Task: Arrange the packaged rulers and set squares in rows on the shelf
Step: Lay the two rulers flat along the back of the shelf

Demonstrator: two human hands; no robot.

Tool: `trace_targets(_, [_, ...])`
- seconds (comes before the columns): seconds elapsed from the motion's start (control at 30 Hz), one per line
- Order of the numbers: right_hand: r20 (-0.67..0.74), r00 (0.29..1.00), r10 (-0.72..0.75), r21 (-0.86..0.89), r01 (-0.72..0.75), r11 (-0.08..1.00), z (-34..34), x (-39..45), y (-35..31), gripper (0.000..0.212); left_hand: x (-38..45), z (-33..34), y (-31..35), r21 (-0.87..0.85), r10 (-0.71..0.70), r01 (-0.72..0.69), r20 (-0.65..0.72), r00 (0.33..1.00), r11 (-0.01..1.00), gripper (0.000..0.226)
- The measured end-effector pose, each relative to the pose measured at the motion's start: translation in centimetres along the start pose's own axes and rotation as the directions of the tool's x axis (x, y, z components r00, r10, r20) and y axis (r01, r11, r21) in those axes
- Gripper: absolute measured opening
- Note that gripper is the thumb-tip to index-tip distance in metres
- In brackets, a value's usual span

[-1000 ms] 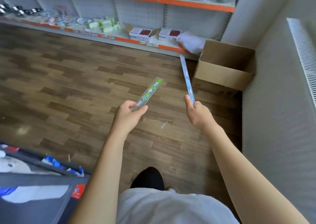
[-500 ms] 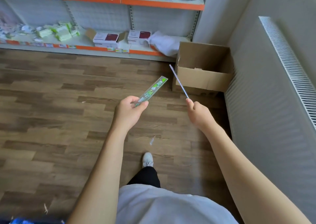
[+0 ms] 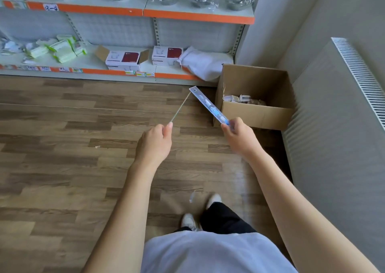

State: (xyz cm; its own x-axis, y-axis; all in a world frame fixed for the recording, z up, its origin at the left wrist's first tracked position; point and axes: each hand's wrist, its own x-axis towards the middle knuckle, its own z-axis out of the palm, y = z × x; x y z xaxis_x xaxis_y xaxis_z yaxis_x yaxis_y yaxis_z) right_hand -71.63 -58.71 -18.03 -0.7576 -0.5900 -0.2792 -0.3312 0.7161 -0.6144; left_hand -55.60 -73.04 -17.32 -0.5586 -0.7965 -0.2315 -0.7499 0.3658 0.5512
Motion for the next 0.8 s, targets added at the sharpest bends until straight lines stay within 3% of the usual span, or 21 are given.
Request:
trace_targets(0.3, [0.012,0.999,-0.047,0.003,0.047,0.999,-0.9,11.5,-2.9,0.03,10.7,-0.4,3.0,-0.07,0.029,-0.03,-0.015,0.999,0.997,0.036])
trace_targets(0.57, [0.011,0.987,-0.157,-0.016,0.158,0.987,-6.3,27.2,-7.1,0.035,25.6,-1.1,10.4,-0.108,0.005,-0.015,-0.09,0.996,0.994,0.036])
trace_targets(0.8, [0.06,0.986,-0.157,-0.004,0.157,0.988,-8.8,37.0,-9.0,0.037,33.9,-1.6,14.2,-0.086,0.016,-0.027,-0.127,0.992,0.996,0.034])
